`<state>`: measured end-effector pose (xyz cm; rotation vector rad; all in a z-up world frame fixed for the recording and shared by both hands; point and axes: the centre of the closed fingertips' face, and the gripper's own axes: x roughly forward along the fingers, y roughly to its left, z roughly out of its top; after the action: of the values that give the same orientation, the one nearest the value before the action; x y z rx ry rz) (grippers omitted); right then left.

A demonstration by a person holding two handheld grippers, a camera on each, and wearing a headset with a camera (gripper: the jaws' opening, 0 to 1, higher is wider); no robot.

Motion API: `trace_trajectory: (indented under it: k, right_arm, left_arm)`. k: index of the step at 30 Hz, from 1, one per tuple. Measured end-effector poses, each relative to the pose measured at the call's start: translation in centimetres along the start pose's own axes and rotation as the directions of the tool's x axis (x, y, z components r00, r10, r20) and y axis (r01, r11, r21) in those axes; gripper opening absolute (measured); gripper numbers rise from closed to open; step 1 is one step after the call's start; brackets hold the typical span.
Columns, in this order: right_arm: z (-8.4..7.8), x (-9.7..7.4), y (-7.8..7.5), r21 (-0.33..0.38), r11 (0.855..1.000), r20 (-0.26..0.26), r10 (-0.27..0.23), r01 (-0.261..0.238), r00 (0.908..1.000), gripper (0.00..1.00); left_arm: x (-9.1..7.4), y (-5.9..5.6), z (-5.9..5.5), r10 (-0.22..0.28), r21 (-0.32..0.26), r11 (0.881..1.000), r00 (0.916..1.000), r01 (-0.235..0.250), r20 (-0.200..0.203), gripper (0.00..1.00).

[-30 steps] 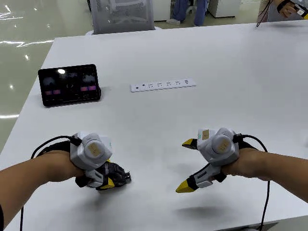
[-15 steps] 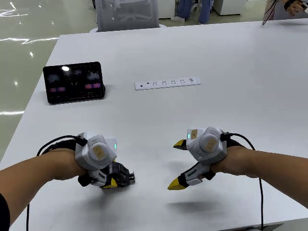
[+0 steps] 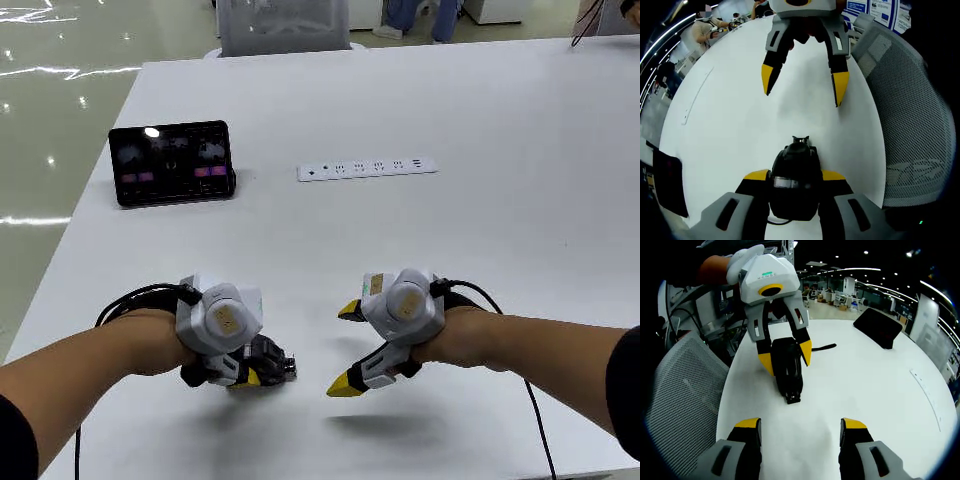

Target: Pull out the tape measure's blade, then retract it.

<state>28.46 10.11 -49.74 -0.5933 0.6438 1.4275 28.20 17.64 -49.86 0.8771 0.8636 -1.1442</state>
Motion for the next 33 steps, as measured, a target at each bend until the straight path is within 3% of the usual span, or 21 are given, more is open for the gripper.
trace_trajectory:
  k: [13, 19, 23, 30, 33]
  right_arm:
    - [1.5, 2.3, 0.2, 0.022, 1.000, 0.017, 0.014, -0.014, 0.9998, 0.41]
    - [1.3, 3.3, 1.2, -0.020, 0.999, -0.004, 0.049, -0.049, 0.9988, 0.36]
    - [1.4, 3.9, 1.1, -0.030, 0.998, -0.021, 0.052, -0.053, 0.9984, 0.33]
    - [1.4, 4.8, 1.3, -0.096, 0.993, -0.051, 0.065, -0.069, 0.9966, 0.20]
    - [1.4, 5.2, 1.3, -0.103, 0.992, -0.062, 0.071, -0.077, 0.9955, 0.19]
  left_arm:
    - [0.1, 0.1, 0.0, -0.002, -0.010, 1.000, 1.0000, 0.002, -0.005, 0.32]
    - [0.1, 0.0, 0.0, 0.006, -0.009, 1.000, 0.9999, -0.006, -0.008, 0.32]
    - [0.1, 0.0, 0.0, 0.004, -0.008, 1.000, 1.0000, -0.004, -0.007, 0.32]
    - [0.1, -0.1, 0.1, 0.001, -0.009, 1.000, 1.0000, -0.001, -0.009, 0.32]
    - [0.1, -0.1, 0.0, 0.001, -0.008, 1.000, 0.9999, -0.001, -0.011, 0.32]
